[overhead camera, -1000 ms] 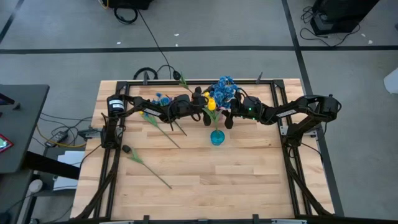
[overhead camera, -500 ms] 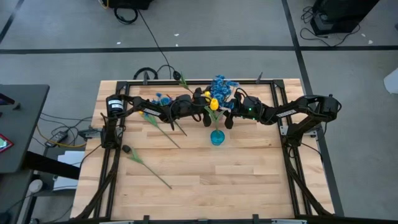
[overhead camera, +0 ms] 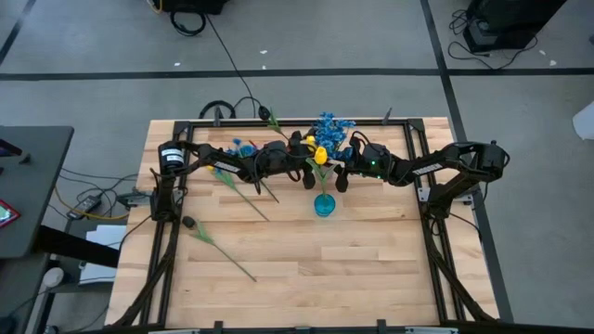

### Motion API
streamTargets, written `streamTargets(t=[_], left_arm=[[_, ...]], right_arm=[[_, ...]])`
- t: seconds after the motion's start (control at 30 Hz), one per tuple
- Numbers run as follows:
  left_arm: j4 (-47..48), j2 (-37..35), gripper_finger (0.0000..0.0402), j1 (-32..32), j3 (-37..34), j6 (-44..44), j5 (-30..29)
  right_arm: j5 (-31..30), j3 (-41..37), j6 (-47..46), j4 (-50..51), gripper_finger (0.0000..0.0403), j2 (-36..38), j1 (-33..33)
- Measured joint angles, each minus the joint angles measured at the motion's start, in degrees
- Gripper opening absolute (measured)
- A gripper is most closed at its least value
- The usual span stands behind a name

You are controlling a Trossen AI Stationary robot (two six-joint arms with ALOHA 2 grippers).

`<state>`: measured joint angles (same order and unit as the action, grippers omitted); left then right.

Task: Sort flowers into vase by color
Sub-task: Put the blue flowers into the pink vase, then put the yellow flower into the blue vase

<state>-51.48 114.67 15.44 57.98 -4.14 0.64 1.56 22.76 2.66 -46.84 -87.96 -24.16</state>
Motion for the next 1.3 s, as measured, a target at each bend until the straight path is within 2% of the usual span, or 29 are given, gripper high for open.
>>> streamTargets(t=[0.4,0.5,0.83,0.93,1.17,1.3], left_arm=[[-0.9,0.1,0.0078,0.0,-0.1,-0.1,0.1],[-1.5,0.2,0.0105,-0.1,-0.2,-0.6,0.2],[-1.2,0.1,0.0237,-0.2,-0.2,-1.6,0.6],[2.2,-1.4,0.0266,-0.2,-0.2,-3.0,0.3],[14.9,-6.1,0.0282,-0.1,-0.6,-5.4,-4.2],[10.5,-7.9,0.0282,-0.4,-3.9,-4.9,-5.2]], right_arm=[[0.0,0.0,0.0,0.0,0.0128,0.0,0.0],[0.0,0.0,0.0,0.0,0.0128,0.0,0.0],[-0.1,-0.1,0.0,-0.2,0.0128,0.0,0.0],[-0.1,0.0,0.0,-0.2,0.0128,-0.1,0.0],[-0.3,-0.1,0.1,-0.7,0.0128,-0.1,-0.1],[-0.3,-0.1,0.2,-0.6,0.0128,-0.1,-0.1]])
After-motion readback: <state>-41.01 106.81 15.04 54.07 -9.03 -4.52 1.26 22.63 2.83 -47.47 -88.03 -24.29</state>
